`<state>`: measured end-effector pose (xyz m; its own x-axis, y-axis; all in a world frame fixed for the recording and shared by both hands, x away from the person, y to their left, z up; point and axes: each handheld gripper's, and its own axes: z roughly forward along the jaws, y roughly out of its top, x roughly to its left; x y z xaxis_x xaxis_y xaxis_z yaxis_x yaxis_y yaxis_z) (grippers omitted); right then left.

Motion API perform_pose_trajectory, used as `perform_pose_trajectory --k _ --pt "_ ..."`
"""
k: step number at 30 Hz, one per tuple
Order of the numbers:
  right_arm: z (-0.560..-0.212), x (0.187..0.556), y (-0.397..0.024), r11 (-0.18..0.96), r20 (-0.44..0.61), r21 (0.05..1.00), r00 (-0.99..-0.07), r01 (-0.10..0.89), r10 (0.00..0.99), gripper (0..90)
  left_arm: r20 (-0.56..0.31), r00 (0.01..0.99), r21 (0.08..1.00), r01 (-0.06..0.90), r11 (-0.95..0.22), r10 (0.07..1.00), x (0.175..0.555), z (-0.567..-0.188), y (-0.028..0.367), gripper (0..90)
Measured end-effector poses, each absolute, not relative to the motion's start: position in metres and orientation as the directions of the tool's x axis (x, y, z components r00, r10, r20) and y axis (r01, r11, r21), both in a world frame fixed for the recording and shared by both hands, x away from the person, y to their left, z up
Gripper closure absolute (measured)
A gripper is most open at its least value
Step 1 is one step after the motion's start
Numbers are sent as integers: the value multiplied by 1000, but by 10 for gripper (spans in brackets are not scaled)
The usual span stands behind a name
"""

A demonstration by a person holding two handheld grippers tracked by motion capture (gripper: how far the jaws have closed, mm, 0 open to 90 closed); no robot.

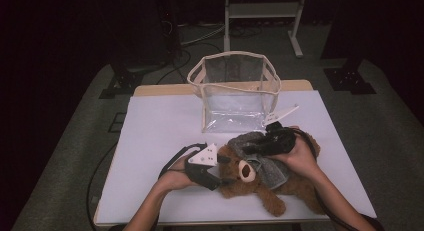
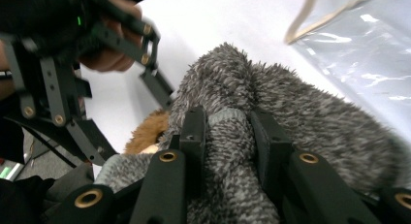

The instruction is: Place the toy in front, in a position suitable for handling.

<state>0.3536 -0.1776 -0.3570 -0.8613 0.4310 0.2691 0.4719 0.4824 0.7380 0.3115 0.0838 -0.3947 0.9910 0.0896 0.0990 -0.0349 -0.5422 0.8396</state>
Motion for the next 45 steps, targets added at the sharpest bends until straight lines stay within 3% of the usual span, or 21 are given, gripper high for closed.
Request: perform_pose_trajectory --k 7,16,23,27,32,37,40,45 --pt "-355 349 -179 469 269 754 -868 460 418 691 102 989 837 -29 -547 103 310 -403 77 357" --pt "-329 343 -236 370 258 801 -829 471 497 691 120 986 839 -40 -542 112 309 -393 80 336" --pt "-299 330 -269 359 169 830 -806 426 567 690 109 985 835 -17 -550 136 312 -399 77 305" --pt "-306 331 -263 404 158 803 -810 438 565 690 97 989 831 -17 -556 114 310 -400 76 317" --pt "-341 340 -234 464 202 748 -829 474 521 690 92 991 828 -23 -560 96 310 -399 77 322" --pt "-365 339 -197 487 264 735 -860 472 436 690 83 986 857 5 -516 147 312 -393 74 269" --pt "-363 336 -189 493 254 744 -873 452 417 690 72 989 852 7 -524 129 312 -394 70 271" --pt "-354 335 -212 467 243 757 -861 457 447 690 76 992 844 -9 -536 104 308 -399 68 286"
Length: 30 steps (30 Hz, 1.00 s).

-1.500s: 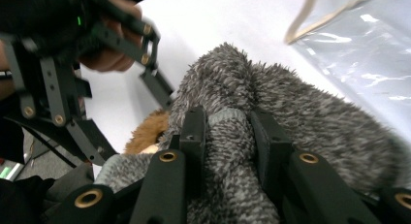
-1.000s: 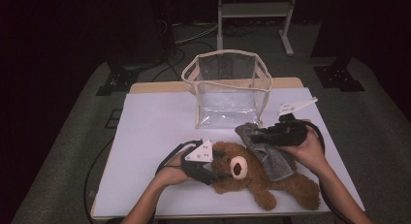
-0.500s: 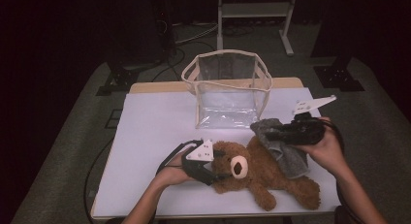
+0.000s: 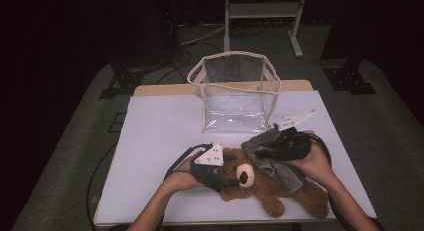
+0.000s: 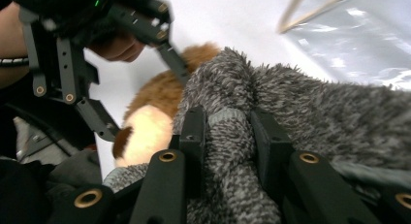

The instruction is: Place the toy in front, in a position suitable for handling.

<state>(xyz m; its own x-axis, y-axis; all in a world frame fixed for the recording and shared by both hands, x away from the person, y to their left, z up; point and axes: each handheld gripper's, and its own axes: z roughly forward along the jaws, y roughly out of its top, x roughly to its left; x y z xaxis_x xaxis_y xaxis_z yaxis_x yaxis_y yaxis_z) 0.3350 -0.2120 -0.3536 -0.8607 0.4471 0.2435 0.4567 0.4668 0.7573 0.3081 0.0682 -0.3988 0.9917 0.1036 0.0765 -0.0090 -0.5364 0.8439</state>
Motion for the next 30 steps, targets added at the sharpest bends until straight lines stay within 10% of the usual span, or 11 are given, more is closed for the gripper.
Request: perform_pose_trajectory --k 10,30 --pt "-322 323 -282 371 201 800 -793 472 575 687 69 994 837 -10 -547 88 309 -396 70 298" --pt "-350 305 -256 370 224 820 -839 437 496 689 25 992 851 42 -524 120 309 -396 67 230"
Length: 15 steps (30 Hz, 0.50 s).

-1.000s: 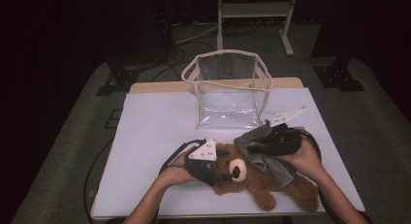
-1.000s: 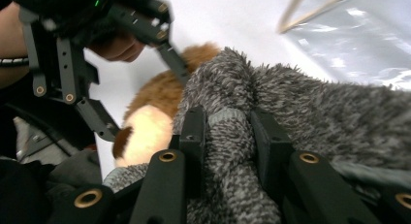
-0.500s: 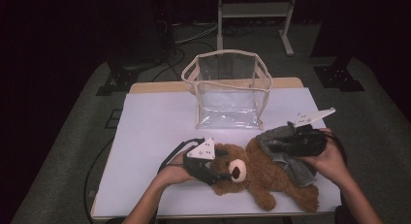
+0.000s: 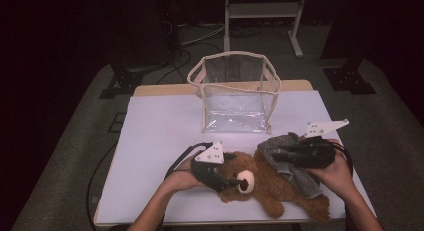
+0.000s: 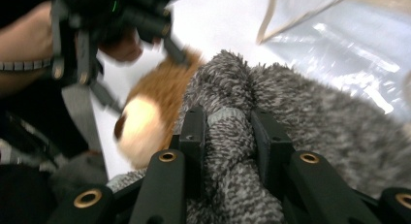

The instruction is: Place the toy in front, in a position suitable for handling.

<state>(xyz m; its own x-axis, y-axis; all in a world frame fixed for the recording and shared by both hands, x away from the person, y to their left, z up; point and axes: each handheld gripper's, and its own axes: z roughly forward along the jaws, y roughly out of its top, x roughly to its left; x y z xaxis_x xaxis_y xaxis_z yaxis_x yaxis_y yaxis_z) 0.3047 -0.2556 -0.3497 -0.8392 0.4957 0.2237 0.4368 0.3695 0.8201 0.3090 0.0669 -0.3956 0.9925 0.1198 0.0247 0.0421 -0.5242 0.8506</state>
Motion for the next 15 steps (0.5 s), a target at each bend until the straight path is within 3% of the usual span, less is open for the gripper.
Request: perform_pose_trajectory --k 4,8,9,15 --pt "-359 313 -252 380 232 804 -830 457 507 685 31 993 847 35 -530 116 311 -394 69 226" --pt "-374 308 -242 403 240 789 -836 464 494 683 3 990 849 71 -524 138 315 -390 71 171" --pt "-380 300 -242 390 248 798 -841 458 481 687 -6 988 853 86 -514 156 316 -389 72 109" --pt "-383 281 -247 397 241 807 -857 438 456 690 -59 979 854 151 -497 197 320 -391 72 68"
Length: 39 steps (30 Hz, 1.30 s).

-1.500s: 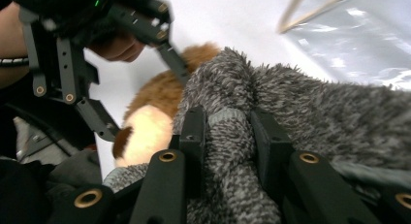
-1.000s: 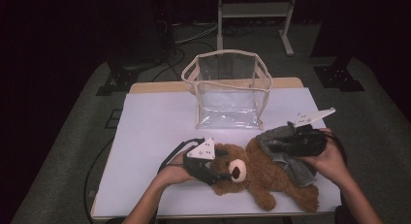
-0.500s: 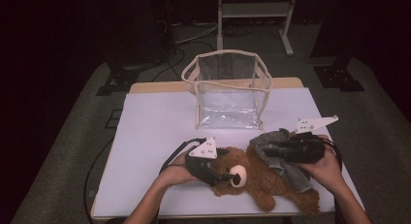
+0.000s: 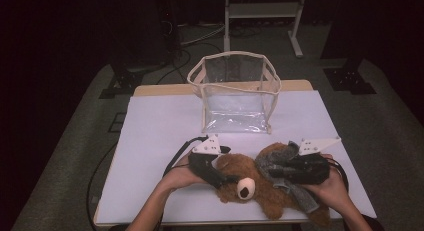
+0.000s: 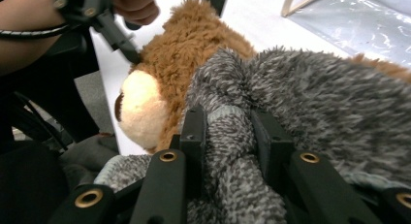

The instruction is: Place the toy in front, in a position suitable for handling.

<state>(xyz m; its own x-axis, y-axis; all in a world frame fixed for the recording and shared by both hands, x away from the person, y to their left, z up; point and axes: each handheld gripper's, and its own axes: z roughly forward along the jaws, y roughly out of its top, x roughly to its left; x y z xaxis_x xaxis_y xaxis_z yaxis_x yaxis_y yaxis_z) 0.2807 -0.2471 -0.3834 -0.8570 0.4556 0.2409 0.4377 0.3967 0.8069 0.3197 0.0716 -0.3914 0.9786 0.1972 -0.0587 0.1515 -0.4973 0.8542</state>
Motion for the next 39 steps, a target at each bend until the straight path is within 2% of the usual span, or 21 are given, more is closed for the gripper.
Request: perform_pose_trajectory --k 6,9,10,14,18,25,31,35,39 --pt "-386 268 -249 400 243 811 -868 427 433 691 -188 971 846 238 -478 150 325 -403 66 70" --pt "-388 266 -251 394 248 815 -870 425 426 691 -254 959 826 283 -488 126 325 -407 61 104" --pt "-389 266 -251 391 251 816 -870 426 424 691 -243 962 823 272 -499 125 324 -406 60 136" --pt "-390 266 -255 363 273 823 -864 438 423 689 -157 977 816 209 -538 141 318 -396 58 362" --pt "-387 264 -256 331 245 846 -858 417 452 685 -133 980 832 191 -521 148 322 -390 60 457" --pt "-384 277 -248 289 242 867 -851 405 466 694 -39 989 801 118 -587 145 338 -369 56 489" --pt "-382 298 -223 300 233 870 -862 392 449 696 42 984 749 82 -657 171 351 -352 68 494" --pt "-383 302 -206 332 235 859 -877 389 419 697 61 986 751 58 -658 157 344 -364 85 482" --pt "-373 301 -211 326 243 862 -882 387 405 698 64 985 796 48 -604 162 332 -377 98 478"
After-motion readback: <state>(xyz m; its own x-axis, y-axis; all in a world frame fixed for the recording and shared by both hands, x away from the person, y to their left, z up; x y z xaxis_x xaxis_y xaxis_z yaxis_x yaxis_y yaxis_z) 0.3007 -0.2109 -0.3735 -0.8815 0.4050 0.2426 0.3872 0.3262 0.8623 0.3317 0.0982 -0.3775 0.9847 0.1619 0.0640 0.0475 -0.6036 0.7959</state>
